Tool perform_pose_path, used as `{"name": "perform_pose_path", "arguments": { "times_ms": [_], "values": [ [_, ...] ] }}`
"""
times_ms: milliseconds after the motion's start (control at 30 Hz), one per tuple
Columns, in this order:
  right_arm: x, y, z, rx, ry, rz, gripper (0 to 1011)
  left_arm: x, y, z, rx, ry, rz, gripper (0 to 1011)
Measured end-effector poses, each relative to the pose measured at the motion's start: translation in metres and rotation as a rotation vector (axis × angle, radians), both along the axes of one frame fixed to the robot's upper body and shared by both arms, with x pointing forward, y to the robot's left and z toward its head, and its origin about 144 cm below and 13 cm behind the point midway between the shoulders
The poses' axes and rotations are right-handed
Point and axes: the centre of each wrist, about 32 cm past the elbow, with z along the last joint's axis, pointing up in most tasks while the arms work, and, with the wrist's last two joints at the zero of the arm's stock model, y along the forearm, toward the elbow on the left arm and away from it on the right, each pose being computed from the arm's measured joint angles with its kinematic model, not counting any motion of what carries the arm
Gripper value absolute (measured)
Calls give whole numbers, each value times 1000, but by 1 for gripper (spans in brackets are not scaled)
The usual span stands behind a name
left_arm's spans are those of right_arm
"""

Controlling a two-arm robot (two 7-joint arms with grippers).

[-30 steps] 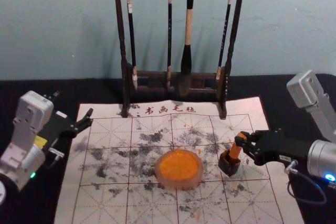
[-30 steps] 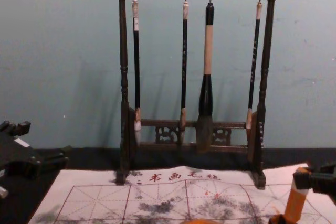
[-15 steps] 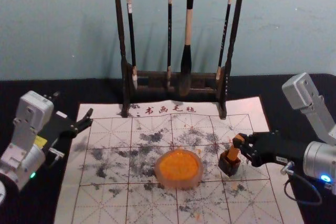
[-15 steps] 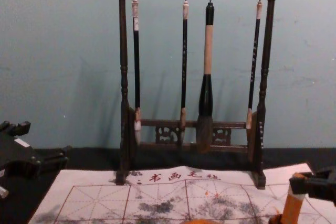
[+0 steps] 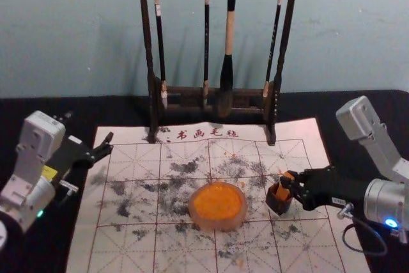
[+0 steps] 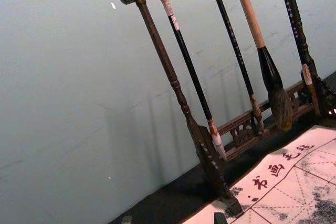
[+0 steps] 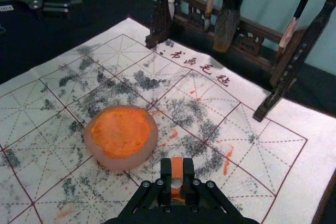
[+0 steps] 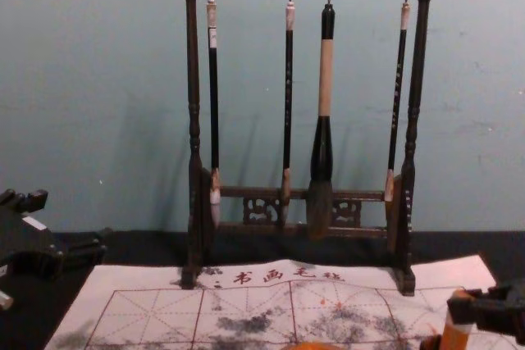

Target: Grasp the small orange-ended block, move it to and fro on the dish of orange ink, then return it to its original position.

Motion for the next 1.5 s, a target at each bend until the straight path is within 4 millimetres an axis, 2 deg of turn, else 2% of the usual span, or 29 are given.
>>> {"name": "perform_pose_path", "arguments": {
  "times_ms": [667, 1300, 1400, 1467, 1500],
  "values": [
    [5, 3, -10, -23, 20, -5, 70, 0, 0, 0, 0, 0, 0, 1010],
    [6, 3, -11, -27, 17, -2, 70, 0, 0, 0, 0, 0, 0, 1010],
    [6, 3, -11, -27, 17, -2, 94, 0, 0, 0, 0, 0, 0, 1010],
    [6, 3, -11, -27, 17, -3, 144, 0, 0, 0, 0, 0, 0, 1010],
    [6, 3, -11, -27, 17, -3, 202, 0, 0, 0, 0, 0, 0, 1010]
  ]
}}
